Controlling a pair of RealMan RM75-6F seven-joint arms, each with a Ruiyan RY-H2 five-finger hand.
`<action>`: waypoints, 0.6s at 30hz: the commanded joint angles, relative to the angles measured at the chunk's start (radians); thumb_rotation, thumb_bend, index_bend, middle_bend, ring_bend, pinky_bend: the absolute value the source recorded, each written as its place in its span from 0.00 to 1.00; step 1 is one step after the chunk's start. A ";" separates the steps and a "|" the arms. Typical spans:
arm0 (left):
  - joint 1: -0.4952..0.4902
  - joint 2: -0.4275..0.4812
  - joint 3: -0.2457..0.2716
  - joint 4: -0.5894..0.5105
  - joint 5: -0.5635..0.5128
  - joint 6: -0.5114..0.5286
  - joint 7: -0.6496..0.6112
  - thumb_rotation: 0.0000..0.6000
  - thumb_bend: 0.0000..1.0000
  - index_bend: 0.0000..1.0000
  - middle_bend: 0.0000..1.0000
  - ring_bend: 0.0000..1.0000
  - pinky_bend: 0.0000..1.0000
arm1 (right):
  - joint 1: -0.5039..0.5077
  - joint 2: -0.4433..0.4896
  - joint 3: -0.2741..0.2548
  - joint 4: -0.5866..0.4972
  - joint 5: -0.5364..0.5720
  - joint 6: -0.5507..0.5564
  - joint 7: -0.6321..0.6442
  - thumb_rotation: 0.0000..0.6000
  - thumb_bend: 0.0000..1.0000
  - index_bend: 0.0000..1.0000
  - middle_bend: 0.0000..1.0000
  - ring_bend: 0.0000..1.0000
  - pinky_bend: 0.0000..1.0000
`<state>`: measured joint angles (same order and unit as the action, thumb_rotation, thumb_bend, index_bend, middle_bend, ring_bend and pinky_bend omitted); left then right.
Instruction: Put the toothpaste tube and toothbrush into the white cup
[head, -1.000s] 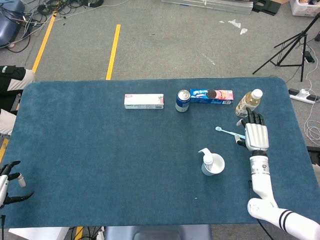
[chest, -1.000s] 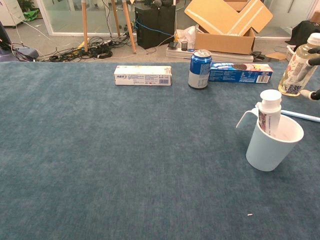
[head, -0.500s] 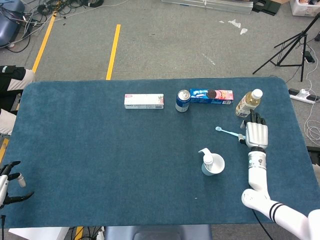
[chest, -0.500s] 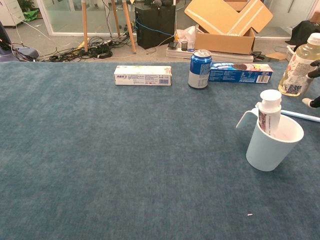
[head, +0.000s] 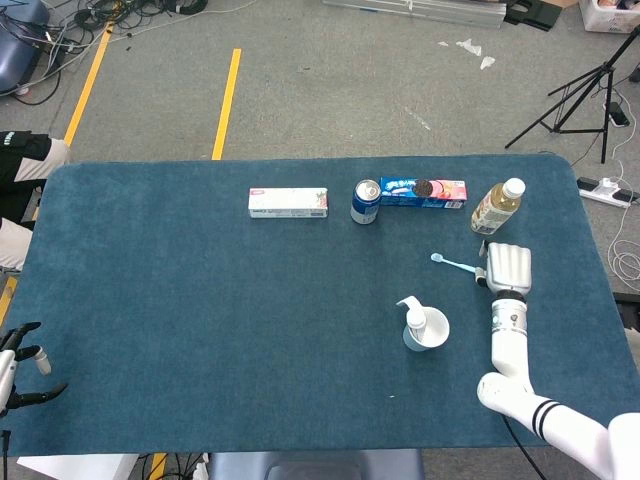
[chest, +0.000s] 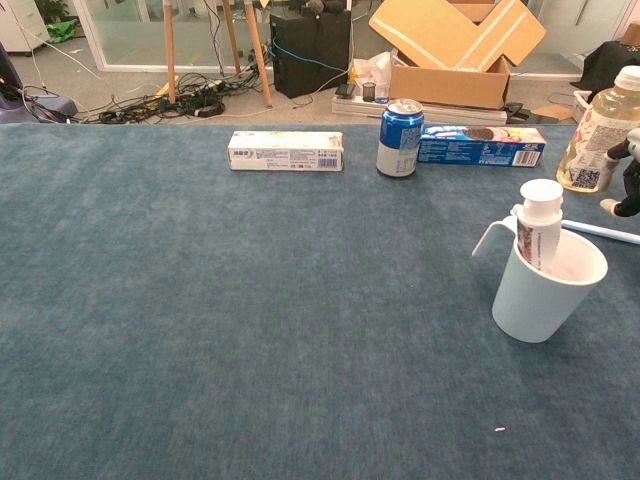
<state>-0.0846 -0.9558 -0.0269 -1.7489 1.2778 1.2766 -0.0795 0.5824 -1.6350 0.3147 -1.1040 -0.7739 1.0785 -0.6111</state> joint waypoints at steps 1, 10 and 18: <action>0.000 0.000 0.000 -0.001 0.000 0.000 0.001 1.00 0.00 0.62 0.15 0.12 0.19 | 0.008 0.007 0.001 -0.011 0.028 -0.003 -0.039 1.00 0.27 0.47 0.99 0.92 1.00; 0.001 0.000 0.000 -0.002 0.001 0.002 0.001 1.00 0.00 0.62 0.15 0.12 0.19 | 0.036 0.001 0.012 0.002 0.099 -0.029 -0.101 1.00 0.27 0.49 1.00 1.00 1.00; 0.001 0.001 0.000 -0.002 0.001 0.002 -0.001 1.00 0.00 0.62 0.15 0.12 0.19 | 0.061 -0.031 0.003 0.062 0.123 -0.046 -0.133 1.00 0.27 0.49 1.00 1.00 1.00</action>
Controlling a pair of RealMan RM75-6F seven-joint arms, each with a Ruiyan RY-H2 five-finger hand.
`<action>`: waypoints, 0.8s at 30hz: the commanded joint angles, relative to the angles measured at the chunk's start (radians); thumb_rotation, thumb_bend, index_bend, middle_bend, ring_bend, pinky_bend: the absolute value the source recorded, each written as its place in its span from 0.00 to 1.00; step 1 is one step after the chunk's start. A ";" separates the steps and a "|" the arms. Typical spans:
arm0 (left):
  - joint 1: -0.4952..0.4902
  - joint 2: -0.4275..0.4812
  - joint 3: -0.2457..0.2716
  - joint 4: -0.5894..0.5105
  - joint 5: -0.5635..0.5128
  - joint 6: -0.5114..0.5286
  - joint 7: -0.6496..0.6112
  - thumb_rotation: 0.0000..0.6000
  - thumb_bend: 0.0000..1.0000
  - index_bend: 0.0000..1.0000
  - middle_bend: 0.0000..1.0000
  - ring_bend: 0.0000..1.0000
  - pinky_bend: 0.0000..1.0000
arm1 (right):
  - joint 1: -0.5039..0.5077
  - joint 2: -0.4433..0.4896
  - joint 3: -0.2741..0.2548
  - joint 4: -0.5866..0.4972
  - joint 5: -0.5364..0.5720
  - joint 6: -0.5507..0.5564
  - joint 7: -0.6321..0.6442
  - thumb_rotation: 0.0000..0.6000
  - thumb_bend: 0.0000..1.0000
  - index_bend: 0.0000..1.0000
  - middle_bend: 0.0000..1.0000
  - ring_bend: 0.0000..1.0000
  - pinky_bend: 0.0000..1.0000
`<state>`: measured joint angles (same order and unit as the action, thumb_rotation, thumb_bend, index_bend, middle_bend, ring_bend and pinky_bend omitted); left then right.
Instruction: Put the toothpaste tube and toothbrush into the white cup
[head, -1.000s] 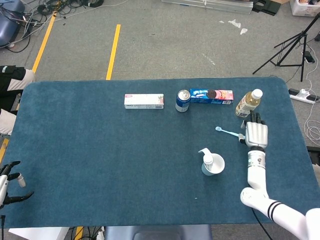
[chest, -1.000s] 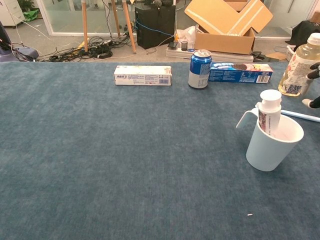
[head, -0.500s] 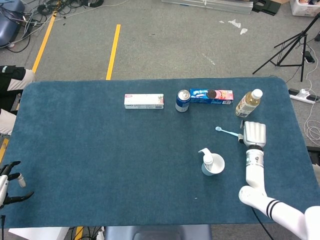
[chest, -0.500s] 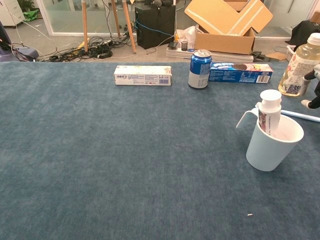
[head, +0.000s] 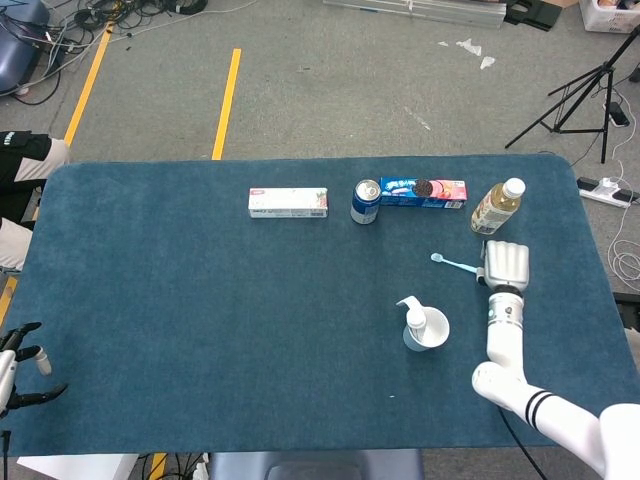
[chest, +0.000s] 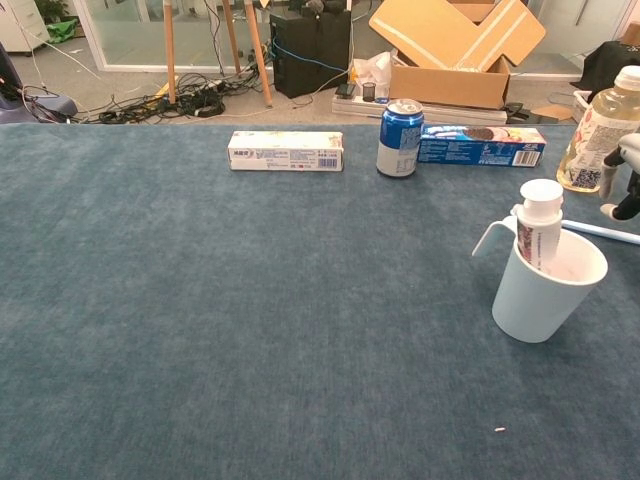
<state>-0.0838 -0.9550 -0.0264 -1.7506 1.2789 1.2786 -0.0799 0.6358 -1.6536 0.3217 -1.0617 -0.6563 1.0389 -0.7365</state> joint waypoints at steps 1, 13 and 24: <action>0.000 0.000 0.000 0.000 0.000 0.000 0.000 1.00 0.00 0.62 0.15 0.12 0.19 | 0.012 -0.021 -0.005 0.034 0.007 -0.012 -0.008 1.00 0.27 0.49 1.00 1.00 1.00; 0.001 0.002 0.000 -0.002 0.001 0.002 -0.004 1.00 0.00 0.62 0.15 0.12 0.19 | 0.039 -0.081 -0.019 0.123 0.015 -0.062 -0.017 1.00 0.25 0.49 1.00 1.00 1.00; 0.002 0.004 0.001 -0.002 0.002 0.001 -0.008 1.00 0.00 0.62 0.15 0.12 0.19 | 0.057 -0.114 -0.011 0.178 0.010 -0.076 -0.017 1.00 0.25 0.49 1.00 1.00 1.00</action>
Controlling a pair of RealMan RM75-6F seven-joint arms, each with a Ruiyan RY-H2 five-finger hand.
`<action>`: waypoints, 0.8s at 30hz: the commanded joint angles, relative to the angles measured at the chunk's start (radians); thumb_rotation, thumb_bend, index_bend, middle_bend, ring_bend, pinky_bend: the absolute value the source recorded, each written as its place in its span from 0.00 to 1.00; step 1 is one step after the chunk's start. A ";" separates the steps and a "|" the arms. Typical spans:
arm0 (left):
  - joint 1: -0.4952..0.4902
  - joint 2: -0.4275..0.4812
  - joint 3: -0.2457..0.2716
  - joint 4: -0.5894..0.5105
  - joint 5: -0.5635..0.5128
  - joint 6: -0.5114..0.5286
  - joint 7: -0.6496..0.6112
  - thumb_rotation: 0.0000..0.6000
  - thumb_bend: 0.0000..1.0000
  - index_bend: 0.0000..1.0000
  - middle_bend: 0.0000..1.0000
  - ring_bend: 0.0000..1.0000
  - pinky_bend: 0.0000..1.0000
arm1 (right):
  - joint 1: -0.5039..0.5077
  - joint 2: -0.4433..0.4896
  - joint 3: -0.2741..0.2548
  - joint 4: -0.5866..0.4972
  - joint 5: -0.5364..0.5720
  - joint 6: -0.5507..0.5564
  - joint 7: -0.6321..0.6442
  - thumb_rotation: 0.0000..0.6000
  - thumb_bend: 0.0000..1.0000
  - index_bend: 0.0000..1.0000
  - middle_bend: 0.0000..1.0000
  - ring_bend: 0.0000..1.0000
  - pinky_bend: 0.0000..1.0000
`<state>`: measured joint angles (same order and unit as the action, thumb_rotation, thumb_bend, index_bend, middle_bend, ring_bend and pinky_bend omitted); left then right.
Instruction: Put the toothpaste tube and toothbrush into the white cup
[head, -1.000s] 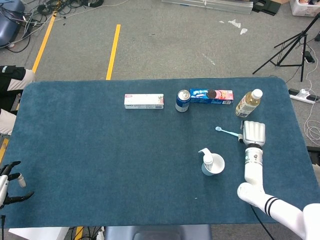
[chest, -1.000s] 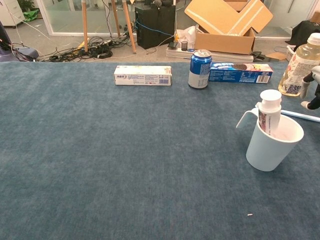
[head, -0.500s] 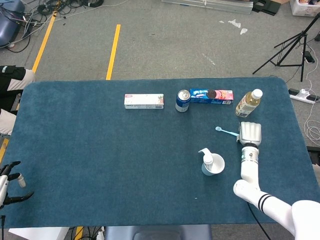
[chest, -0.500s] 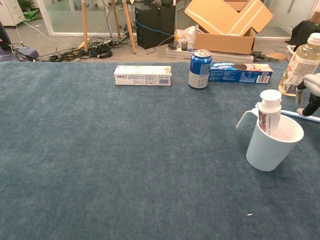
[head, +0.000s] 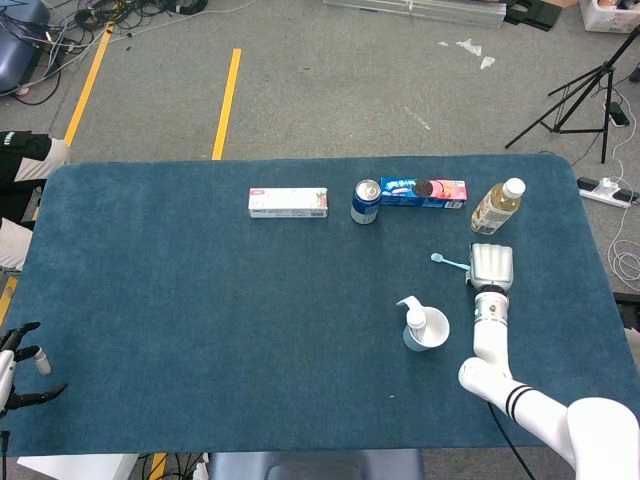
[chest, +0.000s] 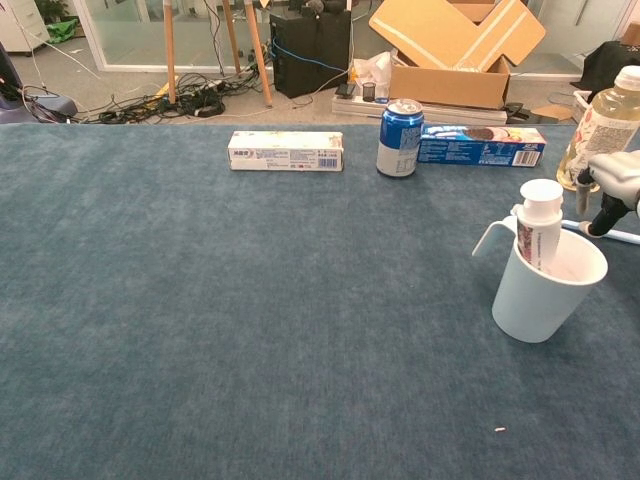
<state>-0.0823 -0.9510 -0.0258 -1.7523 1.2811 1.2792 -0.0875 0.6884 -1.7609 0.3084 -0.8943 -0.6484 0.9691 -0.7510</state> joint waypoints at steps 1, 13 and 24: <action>0.000 0.000 0.000 0.000 0.000 0.000 0.000 1.00 0.00 0.62 0.15 0.12 0.19 | 0.008 -0.012 0.003 0.019 0.004 -0.011 -0.005 1.00 0.25 0.49 1.00 1.00 1.00; 0.001 0.003 -0.001 0.000 -0.001 0.000 -0.009 1.00 0.00 0.62 0.15 0.12 0.19 | 0.025 -0.059 0.013 0.094 0.008 -0.047 -0.007 1.00 0.25 0.49 1.00 1.00 1.00; 0.001 0.002 0.000 0.000 -0.001 -0.001 -0.006 1.00 0.00 0.62 0.15 0.12 0.19 | 0.024 -0.070 0.022 0.119 -0.002 -0.058 0.004 1.00 0.25 0.50 1.00 1.00 1.00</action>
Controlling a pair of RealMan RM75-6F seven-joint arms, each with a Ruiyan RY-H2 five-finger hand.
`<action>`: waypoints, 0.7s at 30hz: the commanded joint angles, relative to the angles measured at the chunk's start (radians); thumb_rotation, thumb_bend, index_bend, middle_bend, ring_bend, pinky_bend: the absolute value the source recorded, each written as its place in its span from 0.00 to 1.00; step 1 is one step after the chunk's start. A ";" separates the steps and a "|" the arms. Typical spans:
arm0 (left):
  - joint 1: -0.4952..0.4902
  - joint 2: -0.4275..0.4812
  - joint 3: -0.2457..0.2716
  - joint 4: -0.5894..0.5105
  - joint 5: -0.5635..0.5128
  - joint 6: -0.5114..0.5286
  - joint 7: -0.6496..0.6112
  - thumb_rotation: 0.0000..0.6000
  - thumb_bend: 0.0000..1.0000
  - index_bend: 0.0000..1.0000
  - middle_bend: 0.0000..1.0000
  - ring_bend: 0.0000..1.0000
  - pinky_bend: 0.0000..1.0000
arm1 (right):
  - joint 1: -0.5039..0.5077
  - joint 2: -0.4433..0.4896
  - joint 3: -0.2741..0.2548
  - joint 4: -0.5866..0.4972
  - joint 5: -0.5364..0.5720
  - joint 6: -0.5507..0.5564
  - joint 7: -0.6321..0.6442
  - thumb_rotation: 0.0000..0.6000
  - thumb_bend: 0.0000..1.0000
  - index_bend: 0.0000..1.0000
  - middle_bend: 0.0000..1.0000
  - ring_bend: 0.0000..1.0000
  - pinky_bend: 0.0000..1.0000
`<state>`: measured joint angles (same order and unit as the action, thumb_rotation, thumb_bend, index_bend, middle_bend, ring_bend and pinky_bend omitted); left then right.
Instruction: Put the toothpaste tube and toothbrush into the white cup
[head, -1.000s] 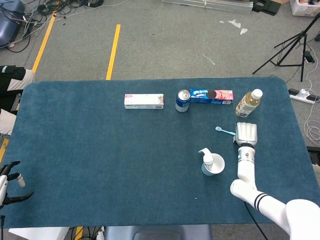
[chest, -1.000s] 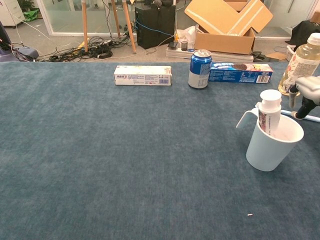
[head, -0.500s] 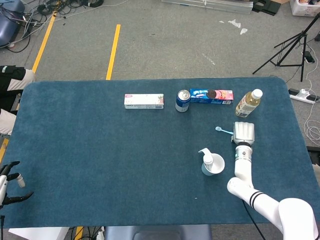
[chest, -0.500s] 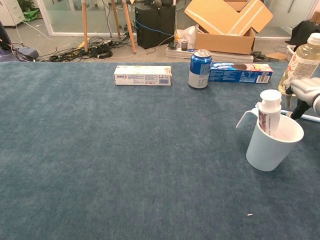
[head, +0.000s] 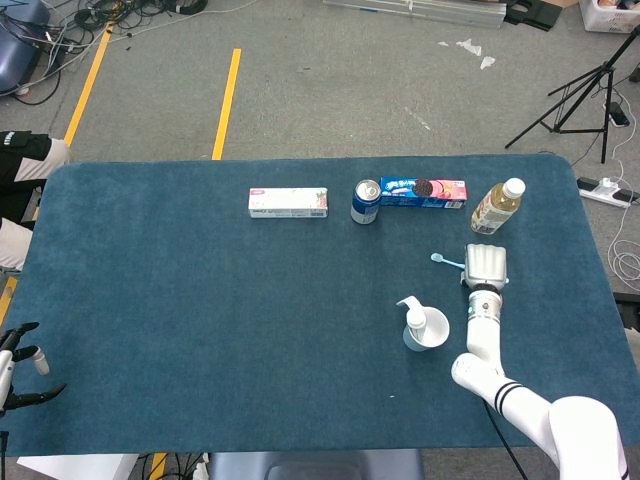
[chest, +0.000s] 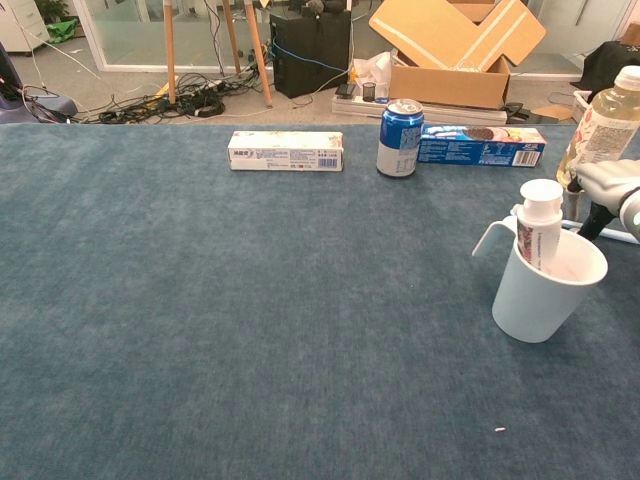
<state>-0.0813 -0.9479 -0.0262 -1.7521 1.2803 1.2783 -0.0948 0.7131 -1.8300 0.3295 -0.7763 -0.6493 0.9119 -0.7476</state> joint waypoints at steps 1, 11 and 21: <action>0.000 -0.001 0.000 -0.001 0.000 0.000 0.002 1.00 0.00 0.62 0.15 0.12 0.19 | -0.001 -0.001 0.001 0.003 -0.002 -0.002 0.001 1.00 0.25 0.51 1.00 1.00 1.00; 0.001 0.000 0.000 -0.003 0.001 0.003 0.002 1.00 0.00 0.62 0.15 0.12 0.19 | -0.003 -0.008 0.006 0.016 -0.005 -0.011 -0.001 1.00 0.25 0.58 1.00 1.00 1.00; 0.000 -0.001 0.000 -0.001 0.002 0.002 0.004 1.00 0.00 0.62 0.15 0.12 0.19 | -0.018 0.012 0.014 -0.027 -0.026 0.004 0.030 1.00 0.26 0.62 1.00 1.00 1.00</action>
<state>-0.0811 -0.9489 -0.0257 -1.7530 1.2819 1.2802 -0.0901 0.7006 -1.8260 0.3422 -0.7895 -0.6679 0.9098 -0.7272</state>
